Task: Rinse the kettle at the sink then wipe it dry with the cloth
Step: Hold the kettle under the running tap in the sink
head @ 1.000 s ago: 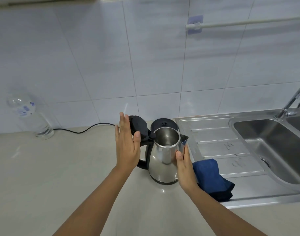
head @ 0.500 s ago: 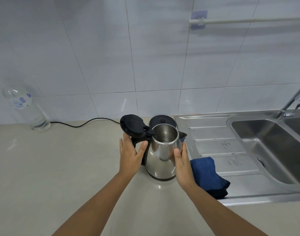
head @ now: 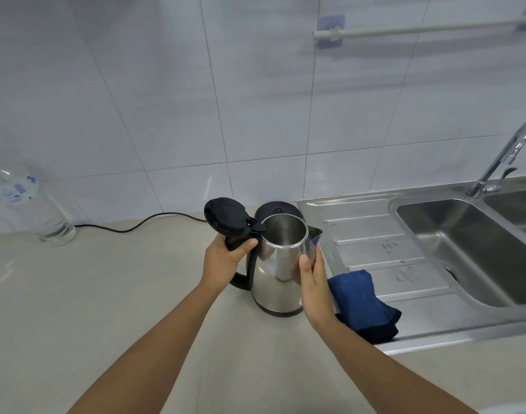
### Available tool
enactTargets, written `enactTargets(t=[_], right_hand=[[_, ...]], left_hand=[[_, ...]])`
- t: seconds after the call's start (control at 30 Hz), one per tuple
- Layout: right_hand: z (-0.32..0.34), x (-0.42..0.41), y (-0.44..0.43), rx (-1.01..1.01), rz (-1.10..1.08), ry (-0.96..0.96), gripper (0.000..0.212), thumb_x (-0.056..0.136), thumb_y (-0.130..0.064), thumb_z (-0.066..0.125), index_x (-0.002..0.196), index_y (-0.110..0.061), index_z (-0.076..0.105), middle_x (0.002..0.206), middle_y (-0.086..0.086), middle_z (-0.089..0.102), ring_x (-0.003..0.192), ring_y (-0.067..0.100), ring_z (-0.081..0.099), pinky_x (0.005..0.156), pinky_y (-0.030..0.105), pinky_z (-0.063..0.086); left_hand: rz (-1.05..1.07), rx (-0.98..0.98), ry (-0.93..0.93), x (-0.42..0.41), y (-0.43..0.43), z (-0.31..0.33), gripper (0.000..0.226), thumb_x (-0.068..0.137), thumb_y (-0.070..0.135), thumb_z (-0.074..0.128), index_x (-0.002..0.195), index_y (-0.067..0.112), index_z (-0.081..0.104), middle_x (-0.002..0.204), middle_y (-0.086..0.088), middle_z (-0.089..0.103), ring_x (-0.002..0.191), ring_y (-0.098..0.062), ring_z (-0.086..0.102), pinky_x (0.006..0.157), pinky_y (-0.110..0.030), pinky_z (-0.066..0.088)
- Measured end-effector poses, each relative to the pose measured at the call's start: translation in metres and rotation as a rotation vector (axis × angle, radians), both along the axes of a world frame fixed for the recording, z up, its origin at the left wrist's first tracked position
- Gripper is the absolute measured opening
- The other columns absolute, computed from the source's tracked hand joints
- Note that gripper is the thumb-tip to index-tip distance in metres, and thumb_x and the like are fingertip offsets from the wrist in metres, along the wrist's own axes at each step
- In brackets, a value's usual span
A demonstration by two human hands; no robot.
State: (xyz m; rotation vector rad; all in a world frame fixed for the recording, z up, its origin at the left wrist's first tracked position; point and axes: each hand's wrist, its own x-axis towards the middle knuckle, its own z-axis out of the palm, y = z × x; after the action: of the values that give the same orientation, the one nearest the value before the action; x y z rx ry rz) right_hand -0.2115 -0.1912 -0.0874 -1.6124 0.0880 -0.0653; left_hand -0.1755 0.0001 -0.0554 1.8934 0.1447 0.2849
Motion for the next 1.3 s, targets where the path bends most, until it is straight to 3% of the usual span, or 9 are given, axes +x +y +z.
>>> enactTargets(t=[0.3, 0.43, 0.57, 0.7, 0.8, 0.83, 0.97, 1.1, 1.3], right_hand=[[0.042, 0.023, -0.042, 0.062, -0.135, -0.166, 0.065, 0.087, -0.071, 0.044, 0.143, -0.036, 0.044, 0.137, -0.016, 0.058, 0.129, 0.003, 0.052, 0.111, 0.04, 0.043], [0.061, 0.039, -0.083, 0.052, -0.226, -0.222, 0.062, 0.091, -0.067, 0.044, 0.142, -0.032, 0.046, 0.135, -0.015, 0.06, 0.126, 0.002, 0.055, 0.109, 0.036, 0.045], [0.071, 0.052, -0.135, 0.023, -0.306, -0.227, 0.056, 0.09, -0.071, 0.041, 0.139, -0.044, 0.044, 0.135, -0.022, 0.057, 0.127, -0.002, 0.051, 0.109, 0.032, 0.041], [0.067, 0.066, -0.204, -0.018, -0.383, -0.192, 0.086, 0.083, -0.083, 0.036, 0.15, -0.029, 0.038, 0.147, -0.011, 0.05, 0.137, 0.004, 0.044, 0.116, 0.036, 0.036], [0.061, 0.075, -0.26, -0.03, -0.411, -0.172, 0.052, 0.094, -0.067, 0.038, 0.138, -0.042, 0.045, 0.134, -0.023, 0.054, 0.119, -0.021, 0.046, 0.1, 0.009, 0.037], [0.058, 0.079, -0.28, -0.037, -0.421, -0.144, 0.047, 0.096, -0.064, 0.038, 0.137, -0.042, 0.045, 0.135, -0.022, 0.053, 0.117, -0.022, 0.046, 0.098, 0.008, 0.036], [0.045, 0.091, -0.357, -0.043, -0.408, -0.078, 0.08, 0.089, -0.073, 0.037, 0.155, -0.028, 0.031, 0.155, -0.008, 0.043, 0.142, 0.009, 0.039, 0.119, 0.041, 0.032], [0.037, 0.102, -0.42, -0.061, -0.358, -0.06, 0.07, 0.091, -0.069, 0.039, 0.151, -0.032, 0.037, 0.146, -0.013, 0.053, 0.135, 0.005, 0.047, 0.115, 0.04, 0.038], [0.025, 0.128, -0.483, -0.082, -0.294, 0.067, 0.098, 0.08, -0.086, 0.035, 0.158, -0.028, 0.023, 0.16, -0.006, 0.036, 0.147, 0.013, 0.033, 0.121, 0.045, 0.028]], left_hand=[[-0.081, -0.104, -0.091, 0.028, -0.049, 0.045, 0.04, 0.067, 0.06, 0.075, 0.097, 0.035, 0.066, 0.089, 0.025, 0.072, 0.082, 0.01, 0.065, 0.062, -0.001, 0.043], [-0.164, -0.126, -0.106, 0.053, -0.095, 0.065, 0.036, 0.068, 0.062, 0.074, 0.097, 0.043, 0.064, 0.092, 0.029, 0.07, 0.085, 0.011, 0.064, 0.067, -0.009, 0.048], [-0.23, -0.138, -0.116, 0.081, -0.155, 0.073, 0.034, 0.068, 0.062, 0.073, 0.095, 0.043, 0.064, 0.089, 0.03, 0.07, 0.081, 0.013, 0.063, 0.07, -0.014, 0.046], [-0.302, -0.121, -0.095, 0.107, -0.229, 0.072, 0.042, 0.071, 0.061, 0.073, 0.104, 0.037, 0.066, 0.097, 0.022, 0.072, 0.092, 0.008, 0.063, 0.075, -0.016, 0.044], [-0.321, -0.11, -0.069, 0.124, -0.287, 0.066, 0.04, 0.073, 0.058, 0.075, 0.104, 0.034, 0.065, 0.096, 0.022, 0.071, 0.088, 0.013, 0.061, 0.072, -0.013, 0.042], [-0.325, -0.108, -0.058, 0.129, -0.308, 0.064, 0.039, 0.073, 0.057, 0.075, 0.103, 0.034, 0.066, 0.096, 0.022, 0.071, 0.088, 0.014, 0.061, 0.071, -0.012, 0.041], [-0.34, -0.112, -0.01, 0.145, -0.383, 0.05, 0.033, 0.075, 0.051, 0.077, 0.102, 0.035, 0.066, 0.092, 0.025, 0.071, 0.085, 0.015, 0.061, 0.066, -0.007, 0.043], [-0.316, -0.11, 0.028, 0.158, -0.444, 0.032, 0.027, 0.076, 0.045, 0.079, 0.096, 0.034, 0.066, 0.088, 0.021, 0.072, 0.08, 0.016, 0.061, 0.06, -0.001, 0.041], [-0.246, -0.111, 0.07, 0.18, -0.501, 0.015, 0.036, 0.075, 0.045, 0.079, 0.103, 0.025, 0.068, 0.094, 0.013, 0.073, 0.089, -0.001, 0.065, 0.072, -0.019, 0.046]])
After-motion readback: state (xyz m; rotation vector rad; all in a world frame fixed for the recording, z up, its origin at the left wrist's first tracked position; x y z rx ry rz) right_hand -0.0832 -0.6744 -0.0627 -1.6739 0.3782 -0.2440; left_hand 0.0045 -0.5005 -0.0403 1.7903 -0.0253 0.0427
